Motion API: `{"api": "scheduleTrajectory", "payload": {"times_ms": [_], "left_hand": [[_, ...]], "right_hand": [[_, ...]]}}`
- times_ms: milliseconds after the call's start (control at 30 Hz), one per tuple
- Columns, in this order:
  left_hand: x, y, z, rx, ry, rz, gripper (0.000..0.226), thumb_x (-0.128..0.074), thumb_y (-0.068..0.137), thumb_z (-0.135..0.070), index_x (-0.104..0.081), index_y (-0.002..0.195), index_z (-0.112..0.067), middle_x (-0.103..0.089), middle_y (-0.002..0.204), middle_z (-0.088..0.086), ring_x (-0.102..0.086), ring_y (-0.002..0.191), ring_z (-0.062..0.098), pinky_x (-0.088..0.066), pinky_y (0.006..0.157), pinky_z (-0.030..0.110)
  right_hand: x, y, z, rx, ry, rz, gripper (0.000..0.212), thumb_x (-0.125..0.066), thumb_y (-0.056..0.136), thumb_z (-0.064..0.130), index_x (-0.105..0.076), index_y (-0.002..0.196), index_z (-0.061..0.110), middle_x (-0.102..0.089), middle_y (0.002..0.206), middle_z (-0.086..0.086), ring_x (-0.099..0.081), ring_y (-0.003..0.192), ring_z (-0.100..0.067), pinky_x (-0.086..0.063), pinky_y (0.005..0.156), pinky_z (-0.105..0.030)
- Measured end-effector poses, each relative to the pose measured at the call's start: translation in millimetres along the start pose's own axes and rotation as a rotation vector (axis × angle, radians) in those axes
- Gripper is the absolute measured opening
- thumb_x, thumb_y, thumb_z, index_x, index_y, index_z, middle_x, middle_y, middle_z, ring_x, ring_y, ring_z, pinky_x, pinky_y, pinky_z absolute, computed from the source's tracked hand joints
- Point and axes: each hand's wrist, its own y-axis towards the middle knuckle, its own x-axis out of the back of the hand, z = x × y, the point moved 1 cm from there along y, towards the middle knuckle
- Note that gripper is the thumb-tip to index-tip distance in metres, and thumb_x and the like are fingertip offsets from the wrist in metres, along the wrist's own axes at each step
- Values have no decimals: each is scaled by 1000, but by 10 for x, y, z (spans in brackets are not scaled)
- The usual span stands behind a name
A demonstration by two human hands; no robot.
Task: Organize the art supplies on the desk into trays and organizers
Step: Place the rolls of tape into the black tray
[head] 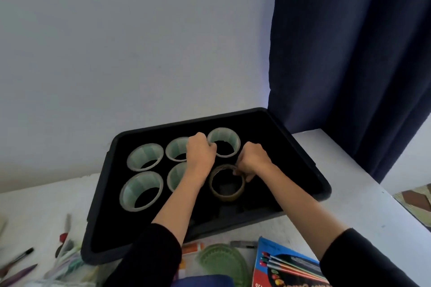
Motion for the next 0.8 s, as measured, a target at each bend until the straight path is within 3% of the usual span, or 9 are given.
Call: {"api": "scheduleTrajectory", "payload": {"times_ms": [100, 233, 367, 467, 567, 633, 733, 800], "left_hand": [[-17, 40, 20, -69, 92, -44, 38, -55, 83, -1, -32, 54, -9, -42, 64, 11, -35, 48, 17, -29, 44, 27], [-2, 74, 66, -153, 154, -101, 14, -53, 87, -3, -55, 73, 0, -44, 91, 10, -52, 71, 26, -49, 59, 39], [35, 75, 94, -187, 231, -152, 15, -53, 91, -13, -67, 94, -7, -55, 102, 9, -52, 92, 24, -47, 71, 33], [36, 72, 118, -196, 334, -134, 23, -55, 89, -27, -67, 103, -13, -62, 101, 5, -46, 103, 26, -40, 80, 34], [17, 58, 102, -233, 330, -150, 17, -53, 88, -18, -68, 82, -10, -64, 81, 4, -46, 96, 25, -37, 80, 34], [13, 58, 95, -266, 342, -200, 19, -52, 87, -11, -69, 81, -7, -63, 78, 5, -44, 94, 24, -37, 78, 33], [18, 55, 115, -241, 416, -179, 22, -48, 91, -16, -68, 95, -10, -63, 96, 7, -45, 100, 26, -35, 80, 34], [5, 57, 106, -237, 467, -130, 28, -44, 95, -24, -63, 111, -13, -58, 112, 7, -45, 107, 26, -34, 86, 34]], "right_hand": [[-19, 21, 13, -1, 51, 18, 23, -81, 70, 12, -66, 86, 6, -68, 69, -9, -67, 51, -20, -60, 63, -34], [-18, 41, 8, -2, 90, -9, 27, -82, 69, 14, -64, 86, 3, -67, 69, -12, -67, 52, -23, -60, 65, -37], [-20, 49, 15, 19, 118, -14, 39, -82, 69, 13, -53, 94, 4, -65, 80, -15, -69, 64, -29, -59, 66, -42], [-46, 83, 29, 109, 108, -31, 38, -77, 72, 15, -54, 97, 0, -67, 80, -13, -69, 62, -28, -59, 57, -44], [-86, 109, 26, 168, 77, -42, 26, -73, 71, 20, -61, 90, 5, -67, 75, -12, -67, 56, -27, -58, 51, -43], [-131, 128, 27, 197, 29, -15, 29, -69, 73, 24, -61, 93, 6, -65, 89, -15, -66, 66, -30, -58, 57, -41], [-156, 166, 35, 218, 10, 0, 56, -60, 77, 19, -46, 130, 2, -47, 128, -19, -56, 104, -34, -54, 75, -33], [-100, 127, 60, 217, 161, 9, 65, -55, 81, 9, -32, 140, -1, -46, 127, -14, -48, 119, -32, -45, 87, -28]]}}
